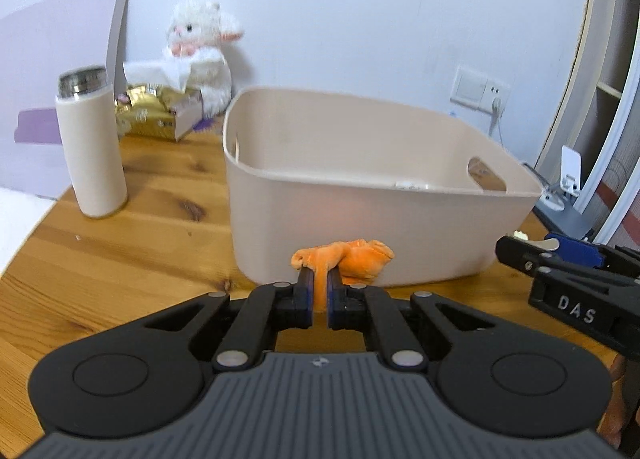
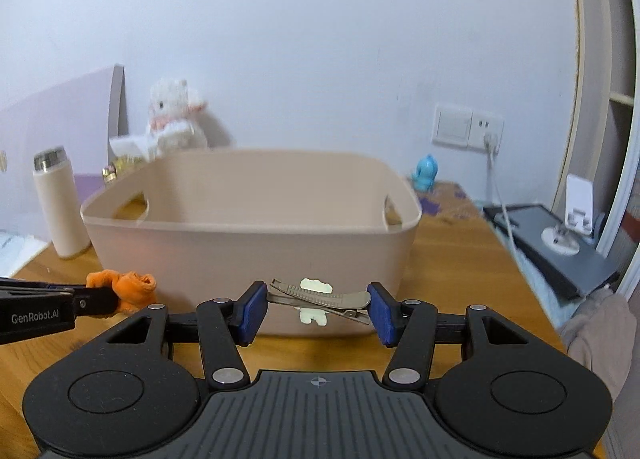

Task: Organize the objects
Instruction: 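Release the orange toy and hair clips into the beige bin with both tools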

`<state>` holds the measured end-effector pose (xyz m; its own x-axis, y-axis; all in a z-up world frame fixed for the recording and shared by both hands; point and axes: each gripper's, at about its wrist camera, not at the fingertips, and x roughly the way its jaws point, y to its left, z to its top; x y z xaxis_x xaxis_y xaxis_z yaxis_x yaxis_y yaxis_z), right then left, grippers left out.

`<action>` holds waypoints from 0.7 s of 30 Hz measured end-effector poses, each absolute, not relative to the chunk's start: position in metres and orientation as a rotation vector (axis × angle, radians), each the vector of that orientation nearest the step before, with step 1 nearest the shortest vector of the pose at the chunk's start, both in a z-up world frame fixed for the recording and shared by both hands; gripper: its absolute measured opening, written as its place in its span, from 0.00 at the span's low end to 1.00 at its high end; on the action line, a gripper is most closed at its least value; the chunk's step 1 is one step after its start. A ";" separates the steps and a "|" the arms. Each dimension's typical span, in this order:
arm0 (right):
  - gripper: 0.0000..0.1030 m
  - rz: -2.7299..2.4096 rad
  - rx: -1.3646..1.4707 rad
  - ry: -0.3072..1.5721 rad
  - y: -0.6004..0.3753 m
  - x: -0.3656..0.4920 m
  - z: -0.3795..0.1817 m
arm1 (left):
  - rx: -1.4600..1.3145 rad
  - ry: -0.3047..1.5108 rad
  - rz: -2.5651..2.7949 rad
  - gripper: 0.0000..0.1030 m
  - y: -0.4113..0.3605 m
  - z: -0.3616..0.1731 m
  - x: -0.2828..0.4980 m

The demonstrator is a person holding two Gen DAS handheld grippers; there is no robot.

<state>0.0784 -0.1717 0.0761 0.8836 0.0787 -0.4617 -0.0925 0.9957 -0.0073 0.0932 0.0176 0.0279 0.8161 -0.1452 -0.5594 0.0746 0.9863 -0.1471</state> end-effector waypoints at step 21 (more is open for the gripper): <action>0.50 0.096 -0.026 0.325 -0.166 0.125 0.135 | -0.066 0.450 -0.098 0.07 0.013 0.101 0.151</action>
